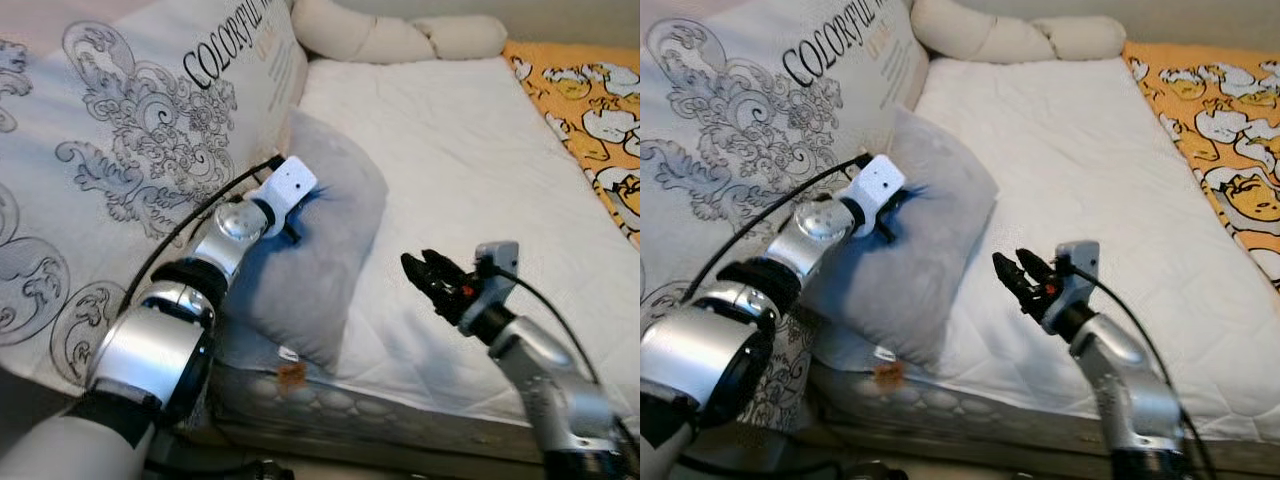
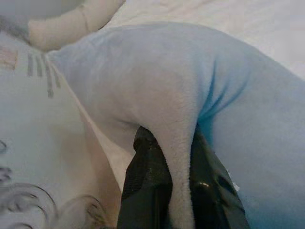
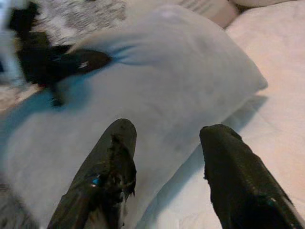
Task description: Clean up the room
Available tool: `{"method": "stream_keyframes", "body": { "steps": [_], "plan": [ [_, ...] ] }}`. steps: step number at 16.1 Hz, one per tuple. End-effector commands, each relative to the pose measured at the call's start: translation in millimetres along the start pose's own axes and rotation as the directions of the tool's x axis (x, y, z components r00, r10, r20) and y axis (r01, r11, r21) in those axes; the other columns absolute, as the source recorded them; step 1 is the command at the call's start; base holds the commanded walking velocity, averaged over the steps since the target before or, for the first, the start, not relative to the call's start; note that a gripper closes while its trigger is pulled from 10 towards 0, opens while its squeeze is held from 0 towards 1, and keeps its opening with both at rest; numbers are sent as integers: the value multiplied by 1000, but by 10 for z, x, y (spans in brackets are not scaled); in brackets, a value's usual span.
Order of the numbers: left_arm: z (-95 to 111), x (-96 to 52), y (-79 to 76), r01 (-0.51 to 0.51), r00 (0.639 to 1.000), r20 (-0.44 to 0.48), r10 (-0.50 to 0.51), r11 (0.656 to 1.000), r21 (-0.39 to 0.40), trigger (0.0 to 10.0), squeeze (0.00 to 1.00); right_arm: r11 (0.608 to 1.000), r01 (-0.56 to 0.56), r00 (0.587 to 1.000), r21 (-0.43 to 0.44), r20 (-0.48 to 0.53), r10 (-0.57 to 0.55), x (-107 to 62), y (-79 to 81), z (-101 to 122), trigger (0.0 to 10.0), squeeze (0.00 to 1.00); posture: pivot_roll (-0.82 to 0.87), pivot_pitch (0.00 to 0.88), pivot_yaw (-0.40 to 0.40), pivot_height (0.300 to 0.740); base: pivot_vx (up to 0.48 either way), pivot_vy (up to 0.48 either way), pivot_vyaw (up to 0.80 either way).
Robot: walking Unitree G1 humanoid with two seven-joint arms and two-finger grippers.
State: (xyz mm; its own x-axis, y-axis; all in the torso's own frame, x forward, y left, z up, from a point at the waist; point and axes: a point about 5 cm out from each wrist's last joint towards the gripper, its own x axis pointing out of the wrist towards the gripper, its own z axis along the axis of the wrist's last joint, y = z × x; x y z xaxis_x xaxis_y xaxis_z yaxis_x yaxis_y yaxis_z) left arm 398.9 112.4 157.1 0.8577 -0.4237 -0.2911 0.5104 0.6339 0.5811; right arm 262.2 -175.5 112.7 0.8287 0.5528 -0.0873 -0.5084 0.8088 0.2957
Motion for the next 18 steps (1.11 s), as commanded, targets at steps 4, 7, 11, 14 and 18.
{"method": "stream_keyframes", "body": {
  "steps": [4, 7, 11, 14, 18],
  "plan": [
    [95, -92, 454, -151, 987, -37, 156, 983, 107, 10000, 0, 983, -178, 982, -48, -68, 175, -196, 204, 173, 10000, 1000, -227, 0, 91, 740, 0, 0, 0],
    [79, -183, 681, -236, 967, -57, 249, 957, 167, 10000, 0, 977, -201, 975, -77, -117, 191, -308, 322, 235, 10000, 992, -243, 0, 76, 740, 0, 0, 0],
    [-28, -234, 735, -263, 954, -96, 284, 946, 191, 10000, 0, 969, -231, 967, -89, -131, 218, -341, 461, 296, 10000, 0, -265, 64, 75, 740, 0, 0, 0],
    [-171, -238, 639, -204, 961, -150, 231, 963, 176, 10000, 0, 949, -299, 948, -98, -147, 283, -409, 597, 342, 10000, 0, -284, 104, 70, 740, 0, 0, 0],
    [-242, -261, 656, -244, 943, -188, 274, 956, 165, 10000, 1000, 953, -283, 952, -112, -152, 265, -451, 613, 359, 10000, 0, -299, 109, 72, 740, 0, 0, 0]
  ]
}}
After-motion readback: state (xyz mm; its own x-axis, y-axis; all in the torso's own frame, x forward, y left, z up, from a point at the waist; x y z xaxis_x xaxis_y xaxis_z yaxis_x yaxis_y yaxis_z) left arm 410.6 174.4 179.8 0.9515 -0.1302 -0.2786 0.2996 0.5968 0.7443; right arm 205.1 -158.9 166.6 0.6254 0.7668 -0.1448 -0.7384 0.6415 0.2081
